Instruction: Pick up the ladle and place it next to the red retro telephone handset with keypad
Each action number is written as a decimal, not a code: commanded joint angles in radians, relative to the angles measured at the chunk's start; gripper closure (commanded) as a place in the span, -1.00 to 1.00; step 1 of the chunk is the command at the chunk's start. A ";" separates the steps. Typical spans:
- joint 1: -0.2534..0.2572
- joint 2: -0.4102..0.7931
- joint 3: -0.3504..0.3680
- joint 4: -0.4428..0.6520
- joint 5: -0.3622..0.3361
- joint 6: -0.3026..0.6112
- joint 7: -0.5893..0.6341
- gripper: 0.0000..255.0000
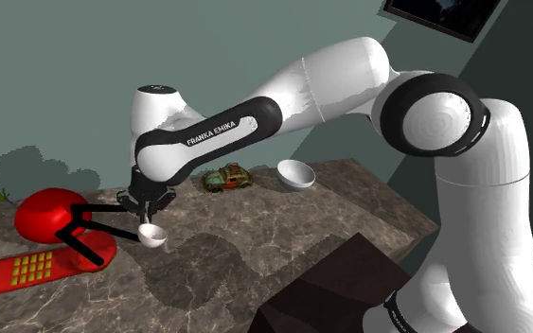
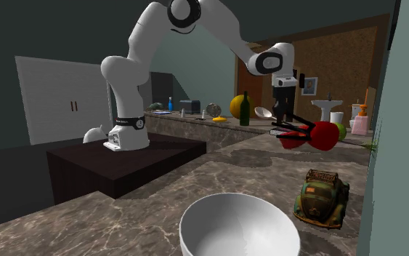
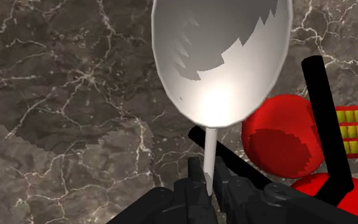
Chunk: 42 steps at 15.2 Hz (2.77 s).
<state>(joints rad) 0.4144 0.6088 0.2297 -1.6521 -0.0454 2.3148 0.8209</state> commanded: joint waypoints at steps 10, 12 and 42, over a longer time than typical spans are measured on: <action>0.012 0.104 -0.017 -0.001 -0.015 0.100 0.002 1.00; 0.015 0.123 -0.021 0.001 -0.017 0.116 0.001 1.00; 0.028 0.143 -0.045 -0.008 0.002 0.149 -0.020 -1.00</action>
<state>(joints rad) 0.4491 0.7768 0.1815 -1.6441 -0.0459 2.4740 0.8061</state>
